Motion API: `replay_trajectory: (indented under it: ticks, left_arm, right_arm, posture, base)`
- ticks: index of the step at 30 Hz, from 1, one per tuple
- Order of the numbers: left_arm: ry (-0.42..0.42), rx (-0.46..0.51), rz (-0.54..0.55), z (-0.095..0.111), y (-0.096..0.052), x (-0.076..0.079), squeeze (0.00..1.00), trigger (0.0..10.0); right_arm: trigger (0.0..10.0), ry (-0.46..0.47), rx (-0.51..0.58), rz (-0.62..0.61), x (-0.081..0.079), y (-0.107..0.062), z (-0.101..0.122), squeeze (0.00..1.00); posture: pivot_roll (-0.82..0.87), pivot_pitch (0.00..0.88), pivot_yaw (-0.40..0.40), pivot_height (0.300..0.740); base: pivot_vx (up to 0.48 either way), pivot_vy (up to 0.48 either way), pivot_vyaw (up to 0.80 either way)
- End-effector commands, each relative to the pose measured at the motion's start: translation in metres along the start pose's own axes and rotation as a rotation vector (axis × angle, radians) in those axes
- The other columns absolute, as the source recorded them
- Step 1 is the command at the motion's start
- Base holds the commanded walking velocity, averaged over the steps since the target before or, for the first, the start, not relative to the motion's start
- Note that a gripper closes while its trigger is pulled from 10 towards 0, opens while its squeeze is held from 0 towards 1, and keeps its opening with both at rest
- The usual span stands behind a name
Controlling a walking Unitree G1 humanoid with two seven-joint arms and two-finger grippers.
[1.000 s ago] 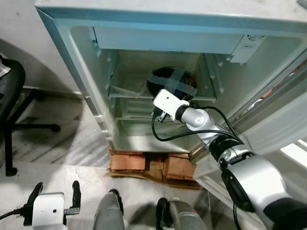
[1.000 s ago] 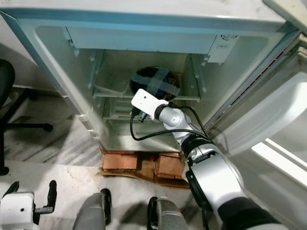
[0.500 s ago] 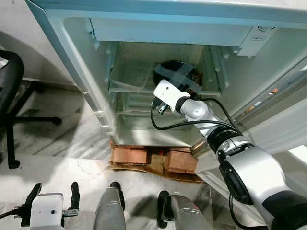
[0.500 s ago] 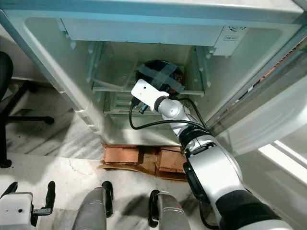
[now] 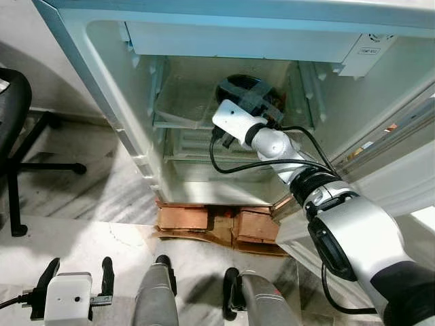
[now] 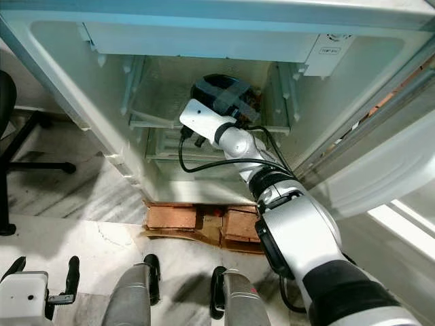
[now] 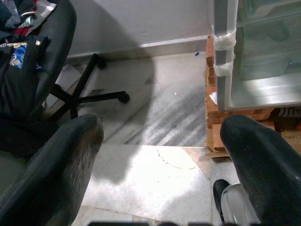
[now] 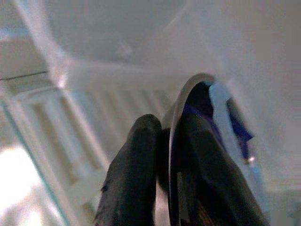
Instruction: Restocking fridge
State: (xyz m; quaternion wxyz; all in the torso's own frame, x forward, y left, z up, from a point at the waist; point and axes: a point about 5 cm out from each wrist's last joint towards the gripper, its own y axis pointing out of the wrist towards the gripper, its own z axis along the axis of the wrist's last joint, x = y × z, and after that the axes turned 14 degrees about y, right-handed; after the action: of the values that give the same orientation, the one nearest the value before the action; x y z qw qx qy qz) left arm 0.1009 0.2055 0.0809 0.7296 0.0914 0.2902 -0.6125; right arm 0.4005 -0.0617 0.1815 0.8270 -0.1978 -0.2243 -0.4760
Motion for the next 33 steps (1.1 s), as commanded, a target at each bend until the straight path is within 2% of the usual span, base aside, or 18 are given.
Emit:
replay_trajectory:
  ticks: [1, 5, 15, 21, 23, 24, 26, 28, 33]
  left_arm:
    - [0.009, -0.04, -0.001, -0.005, -0.004, 0.0, 0.0, 10.0]
    - [0.006, -0.042, 0.0, -0.006, -0.003, 0.001, 0.0, 10.0]
    - [0.003, -0.04, 0.0, -0.007, 0.004, 0.002, 0.0, 10.0]
    - [-0.004, -0.021, -0.004, -0.005, 0.016, 0.006, 0.0, 10.0]
    - [-0.006, -0.016, -0.004, -0.004, 0.019, 0.006, 0.0, 10.0]
    - [-0.008, -0.011, -0.004, -0.004, 0.021, 0.007, 0.0, 10.0]
    - [-0.01, -0.004, -0.004, -0.003, 0.024, 0.008, 0.0, 10.0]
    - [-0.01, 0.006, 0.002, -0.002, 0.028, 0.009, 0.0, 10.0]
    - [-0.007, 0.022, 0.013, 0.0, 0.037, 0.008, 0.0, 10.0]
  right_arm:
    - [10.0, -0.051, 0.028, -0.016, -0.002, 0.002, 0.007, 1.0]
    - [10.0, -0.143, 0.024, -0.044, -0.003, 0.002, 0.004, 1.0]
    - [10.0, -0.208, -0.01, -0.037, -0.004, -0.003, -0.011, 1.0]
    - [10.0, -0.36, -0.071, -0.011, -0.004, -0.01, -0.029, 1.0]
    - [10.0, -0.362, -0.106, -0.003, -0.004, -0.011, -0.034, 1.0]
    - [10.0, -0.325, -0.116, -0.008, -0.003, -0.012, -0.036, 1.0]
    - [10.0, -0.334, -0.113, -0.021, -0.001, -0.012, -0.036, 1.0]
    - [10.0, -0.292, -0.072, -0.05, 0.002, -0.01, -0.029, 1.0]
    - [10.0, -0.257, 0.003, -0.093, 0.007, -0.008, -0.017, 1.0]
  posture:
    - [0.35, 0.348, -0.061, 0.74]
    - [0.35, 0.347, -0.065, 0.74]
    - [0.33, 0.333, -0.072, 0.74]
    - [0.31, 0.304, -0.078, 0.74]
    - [0.31, 0.301, -0.079, 0.74]
    - [0.3, 0.296, -0.079, 0.74]
    - [0.3, 0.289, -0.081, 0.74]
    - [0.29, 0.272, -0.083, 0.74]
    - [0.29, 0.247, -0.084, 0.74]
  base:
    - [0.0, 0.0, 0.0]
    - [0.0, 0.0, 0.0]
    - [0.0, 0.0, 0.0]
    - [0.0, 0.0, 0.0]
    - [0.0, 0.0, 0.0]
    - [0.0, 0.0, 0.0]
    - [0.0, 0.0, 0.0]
    - [0.0, 0.0, 0.0]
    - [0.0, 0.0, 0.0]
